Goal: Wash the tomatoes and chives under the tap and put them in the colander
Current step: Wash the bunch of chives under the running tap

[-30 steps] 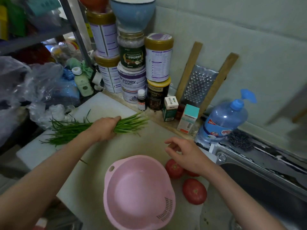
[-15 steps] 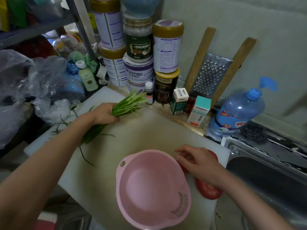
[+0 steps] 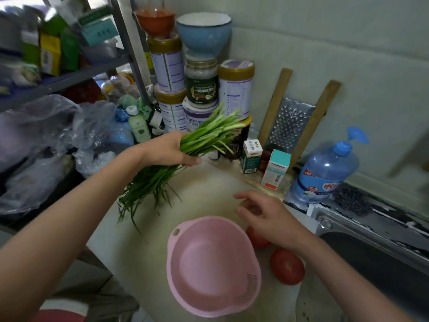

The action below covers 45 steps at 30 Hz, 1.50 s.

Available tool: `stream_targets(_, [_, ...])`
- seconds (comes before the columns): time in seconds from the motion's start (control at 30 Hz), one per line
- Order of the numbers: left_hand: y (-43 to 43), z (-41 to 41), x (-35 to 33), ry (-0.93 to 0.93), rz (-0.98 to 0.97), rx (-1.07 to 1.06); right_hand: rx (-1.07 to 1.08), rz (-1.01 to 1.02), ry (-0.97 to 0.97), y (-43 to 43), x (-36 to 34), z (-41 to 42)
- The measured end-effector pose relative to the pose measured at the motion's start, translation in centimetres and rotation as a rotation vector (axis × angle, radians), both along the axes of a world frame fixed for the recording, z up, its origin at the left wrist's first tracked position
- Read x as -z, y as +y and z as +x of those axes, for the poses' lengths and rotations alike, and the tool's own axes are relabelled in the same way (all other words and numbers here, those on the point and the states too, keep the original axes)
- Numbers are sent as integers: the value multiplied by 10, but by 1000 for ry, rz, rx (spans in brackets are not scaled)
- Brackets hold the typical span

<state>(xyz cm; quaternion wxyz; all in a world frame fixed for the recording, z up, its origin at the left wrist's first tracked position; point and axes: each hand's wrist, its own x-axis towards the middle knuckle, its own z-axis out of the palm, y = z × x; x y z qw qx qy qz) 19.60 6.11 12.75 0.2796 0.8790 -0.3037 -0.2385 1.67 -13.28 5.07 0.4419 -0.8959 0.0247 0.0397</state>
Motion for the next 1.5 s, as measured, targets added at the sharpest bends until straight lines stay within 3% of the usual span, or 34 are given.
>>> stream_targets(0.23, [-67, -71, -62, -126, 18, 176, 119, 254, -226, -21, -48, -32])
stream_targets(0.47, [-166, -182, -76, -136, 2, 387, 289, 463, -388, -89, -78, -121])
stream_targets(0.67, [-249, -290, -55, -117, -57, 447, 379, 477, -362, -154, -78, -238])
stream_targets(0.8, [-291, -352, -19, -170, -42, 528, 377, 624, -292, -184, -65, -300])
stream_targets(0.97, [-326, -417, 28, 22, -173, 474, 574, 751, -303, -214, -34, -344])
stream_targets(1.13, [-349, -452, 72, 16, -284, 339, 702, 635, -377, -231, 0, -368])
stream_targets(1.37, [-362, -481, 110, 203, -504, 219, 786, 378, -433, -236, 19, -373])
stream_targets(1.5, [-363, -479, 128, 258, -522, 225, 839, 383, -374, -236, 27, -369])
